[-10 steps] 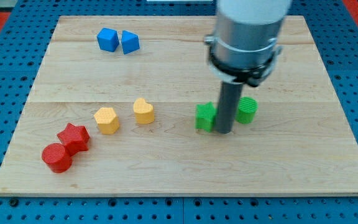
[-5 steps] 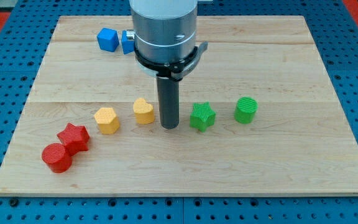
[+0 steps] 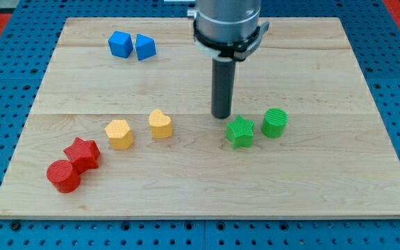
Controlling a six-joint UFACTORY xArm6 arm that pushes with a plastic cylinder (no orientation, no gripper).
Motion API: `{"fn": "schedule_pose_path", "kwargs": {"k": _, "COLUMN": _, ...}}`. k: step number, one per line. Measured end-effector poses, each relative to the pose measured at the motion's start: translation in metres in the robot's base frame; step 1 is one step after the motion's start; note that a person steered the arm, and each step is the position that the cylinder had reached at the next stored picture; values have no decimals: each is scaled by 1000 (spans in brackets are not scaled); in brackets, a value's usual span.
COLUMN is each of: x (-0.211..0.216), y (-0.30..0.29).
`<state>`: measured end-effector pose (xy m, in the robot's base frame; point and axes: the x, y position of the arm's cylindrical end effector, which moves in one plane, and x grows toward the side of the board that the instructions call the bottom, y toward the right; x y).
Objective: Move the green star and green circle towards the right of the yellow heart in a row
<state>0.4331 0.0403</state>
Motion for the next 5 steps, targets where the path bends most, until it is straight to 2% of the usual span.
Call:
{"fn": "schedule_pose_path", "kwargs": {"k": 1, "x": -4, "y": 66}}
{"fn": "schedule_pose_path", "kwargs": {"k": 4, "x": 61, "y": 97}}
{"fn": "schedule_pose_path", "kwargs": {"k": 5, "x": 77, "y": 125}}
